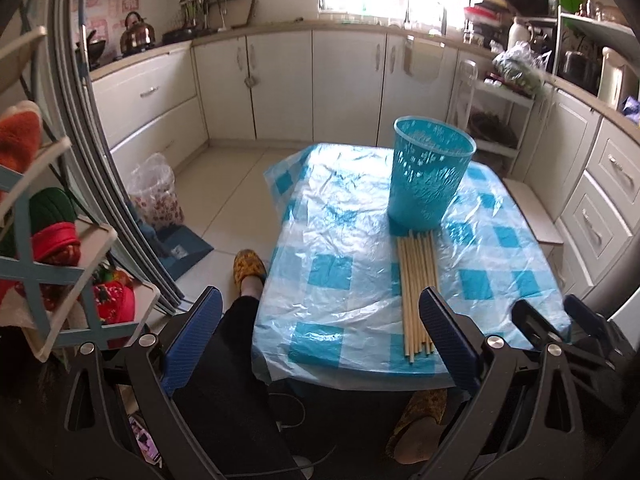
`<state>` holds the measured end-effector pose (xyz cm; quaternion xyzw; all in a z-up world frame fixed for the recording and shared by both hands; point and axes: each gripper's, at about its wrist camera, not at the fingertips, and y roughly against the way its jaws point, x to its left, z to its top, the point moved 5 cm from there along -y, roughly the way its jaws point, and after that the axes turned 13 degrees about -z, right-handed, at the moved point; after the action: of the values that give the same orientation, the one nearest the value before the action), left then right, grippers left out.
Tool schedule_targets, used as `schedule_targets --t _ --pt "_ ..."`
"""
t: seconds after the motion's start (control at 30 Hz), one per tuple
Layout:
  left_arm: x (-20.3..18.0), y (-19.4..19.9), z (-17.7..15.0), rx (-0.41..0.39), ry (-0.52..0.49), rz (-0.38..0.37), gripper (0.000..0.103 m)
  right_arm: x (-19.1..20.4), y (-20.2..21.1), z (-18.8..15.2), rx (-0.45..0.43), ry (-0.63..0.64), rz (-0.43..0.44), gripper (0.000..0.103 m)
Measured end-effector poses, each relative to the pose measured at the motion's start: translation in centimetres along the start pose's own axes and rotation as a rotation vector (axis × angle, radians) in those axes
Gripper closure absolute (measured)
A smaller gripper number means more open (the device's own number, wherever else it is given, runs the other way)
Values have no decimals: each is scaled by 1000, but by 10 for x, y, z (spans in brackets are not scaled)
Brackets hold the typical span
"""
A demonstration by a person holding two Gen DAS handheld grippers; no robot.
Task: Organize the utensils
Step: 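Move both tools toward the wooden chopsticks beside the teal basket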
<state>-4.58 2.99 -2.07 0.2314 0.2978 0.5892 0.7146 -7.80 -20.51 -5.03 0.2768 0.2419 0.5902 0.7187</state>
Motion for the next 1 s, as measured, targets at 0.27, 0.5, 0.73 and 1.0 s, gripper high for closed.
schedule_targets --t 0.27,0.5,0.73,1.0 --pt "5 -52 2 73 19 -12 8 14 -99 9 131 33 16 65" --pt "8 -89 6 123 37 -25 8 34 -153 18 204 54 20 81" --pt "6 -120 9 161 41 -39 8 34 -165 25 195 139 -11 94" --pt "-17 -179 18 218 1 -66 8 20 -159 29 224 275 27 94"
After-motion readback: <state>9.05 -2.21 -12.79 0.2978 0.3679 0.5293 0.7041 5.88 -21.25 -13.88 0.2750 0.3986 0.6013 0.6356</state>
